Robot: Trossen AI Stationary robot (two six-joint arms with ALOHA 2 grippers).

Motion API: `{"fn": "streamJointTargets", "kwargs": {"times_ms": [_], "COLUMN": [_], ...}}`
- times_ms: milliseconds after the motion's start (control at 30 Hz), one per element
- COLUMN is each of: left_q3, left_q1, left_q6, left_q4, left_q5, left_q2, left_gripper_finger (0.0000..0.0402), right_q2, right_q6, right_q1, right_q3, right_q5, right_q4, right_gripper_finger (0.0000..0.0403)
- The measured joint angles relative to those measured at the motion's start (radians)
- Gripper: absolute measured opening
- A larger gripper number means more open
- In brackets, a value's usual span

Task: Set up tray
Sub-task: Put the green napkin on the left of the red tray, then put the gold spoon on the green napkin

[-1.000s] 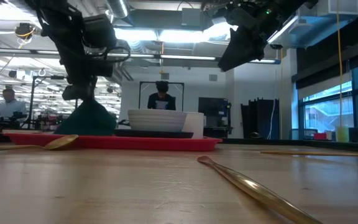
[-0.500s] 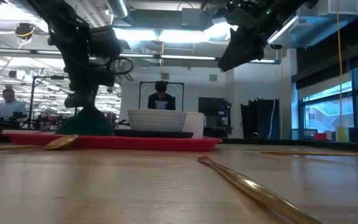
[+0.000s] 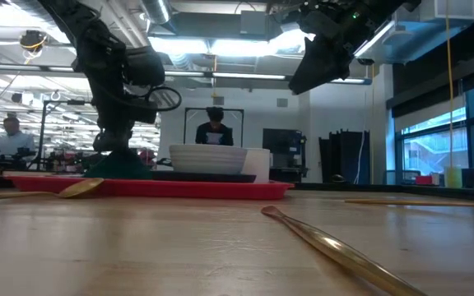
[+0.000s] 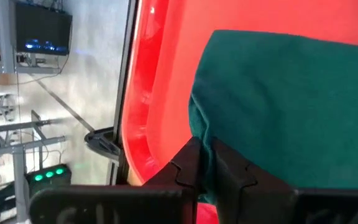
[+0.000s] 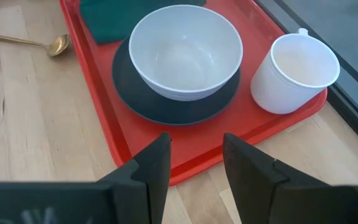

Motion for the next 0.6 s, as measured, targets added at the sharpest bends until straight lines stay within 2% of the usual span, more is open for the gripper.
{"fn": "streamJointTargets", "kwargs": {"times_ms": [467,533,600], "left_q3": [0.000,0.000,0.001], "left_q1": [0.007,0.007,-0.003], "left_q6": [0.036,0.065,0.092], "left_q4": [0.041,0.053,0.061], "left_q5": [-0.063,-0.114,-0.211], "left_q2": [0.000,0.000,0.000], "left_gripper_finger": [0.0111,0.0119,0.0124], "right_q2": [0.000,0.000,0.000], "right_q6": [0.002,0.002,0.002], "right_q1": [0.000,0.000,0.000], "right_q3": [0.000,0.000,0.000], "right_q5": [0.000,0.000,0.000], "right_q4": [0.000,0.000,0.000], "right_gripper_finger": [0.0147,0.0147,0.0147]}}
